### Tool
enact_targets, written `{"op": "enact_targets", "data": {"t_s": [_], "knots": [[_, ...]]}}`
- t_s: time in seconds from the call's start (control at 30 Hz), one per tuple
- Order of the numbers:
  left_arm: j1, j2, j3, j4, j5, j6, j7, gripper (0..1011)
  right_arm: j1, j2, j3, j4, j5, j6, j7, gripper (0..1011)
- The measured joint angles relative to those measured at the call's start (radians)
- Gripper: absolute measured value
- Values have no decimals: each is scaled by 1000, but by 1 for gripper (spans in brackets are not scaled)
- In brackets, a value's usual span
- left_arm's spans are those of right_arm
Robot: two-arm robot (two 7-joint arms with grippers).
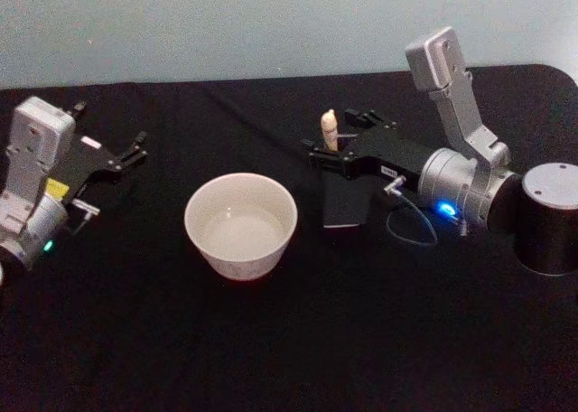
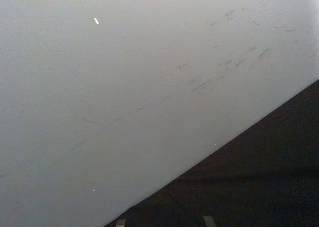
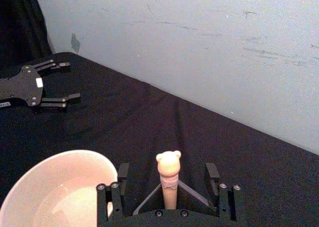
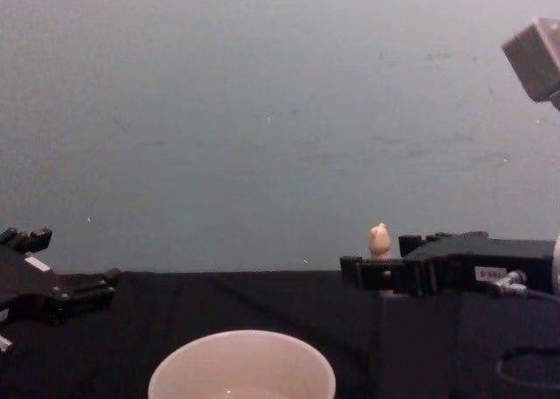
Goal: Pick up the stirring spoon with one hand, stir inside the cup, then place it back in its original position.
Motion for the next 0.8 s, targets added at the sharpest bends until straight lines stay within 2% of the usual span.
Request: {"op": "enact_targets", "data": {"t_s": [0.17, 0.33, 0.4, 0.5, 0.53, 0.67, 0.77, 0.8], "knots": [[0, 0, 0, 0, 0, 0, 0, 1001, 0, 0, 0, 0, 1, 0, 0, 859], [0, 0, 0, 0, 0, 0, 0, 1001, 0, 1, 0, 0, 1, 0, 0, 690], [0, 0, 0, 0, 0, 0, 0, 1001, 0, 1, 0, 0, 1, 0, 0, 651], [0, 0, 0, 0, 0, 0, 0, 1001, 0, 1, 0, -1, 1, 0, 0, 549], [0, 0, 0, 0, 0, 0, 0, 1001, 0, 1, 0, -1, 2, 0, 0, 487], [0, 0, 0, 0, 0, 0, 0, 1001, 0, 1, 0, -1, 2, 0, 0, 365], [0, 0, 0, 0, 0, 0, 0, 1001, 0, 1, 0, -1, 2, 0, 0, 283], [0, 0, 0, 0, 0, 0, 0, 1001, 0, 1, 0, -1, 2, 0, 0, 283]]}}
